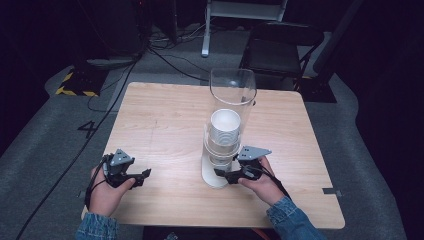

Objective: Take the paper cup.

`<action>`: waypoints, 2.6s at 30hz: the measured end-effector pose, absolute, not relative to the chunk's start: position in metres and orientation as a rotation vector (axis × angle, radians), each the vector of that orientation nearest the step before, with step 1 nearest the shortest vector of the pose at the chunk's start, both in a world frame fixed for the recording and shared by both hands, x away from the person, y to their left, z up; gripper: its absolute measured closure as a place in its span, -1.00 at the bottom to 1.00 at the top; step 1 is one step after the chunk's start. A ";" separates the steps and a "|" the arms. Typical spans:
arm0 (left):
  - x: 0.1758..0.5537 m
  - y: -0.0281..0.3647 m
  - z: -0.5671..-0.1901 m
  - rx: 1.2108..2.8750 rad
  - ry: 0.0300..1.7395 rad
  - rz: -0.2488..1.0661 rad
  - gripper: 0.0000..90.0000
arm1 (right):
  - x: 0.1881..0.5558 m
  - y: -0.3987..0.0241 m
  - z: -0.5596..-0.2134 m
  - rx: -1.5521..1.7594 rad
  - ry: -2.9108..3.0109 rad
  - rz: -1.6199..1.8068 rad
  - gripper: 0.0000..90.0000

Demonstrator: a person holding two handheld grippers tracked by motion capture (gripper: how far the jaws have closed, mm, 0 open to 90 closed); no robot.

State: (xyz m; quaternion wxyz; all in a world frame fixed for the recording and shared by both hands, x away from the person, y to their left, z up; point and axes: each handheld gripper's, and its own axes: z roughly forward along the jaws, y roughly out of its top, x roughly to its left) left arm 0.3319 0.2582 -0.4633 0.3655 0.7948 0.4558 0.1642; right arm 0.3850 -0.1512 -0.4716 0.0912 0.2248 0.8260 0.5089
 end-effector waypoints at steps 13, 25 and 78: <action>0.335 0.254 -0.464 2.045 1.168 0.419 -0.47 | 0.376 -0.169 -0.471 0.657 2.513 1.341 -0.33; 0.336 0.253 -0.464 2.048 1.162 0.415 -0.47 | 0.373 -0.199 -0.459 0.697 2.468 1.289 -0.33; 0.335 0.256 -0.471 2.068 1.180 0.402 -0.48 | 0.471 -0.282 -0.464 1.252 2.006 1.241 -0.35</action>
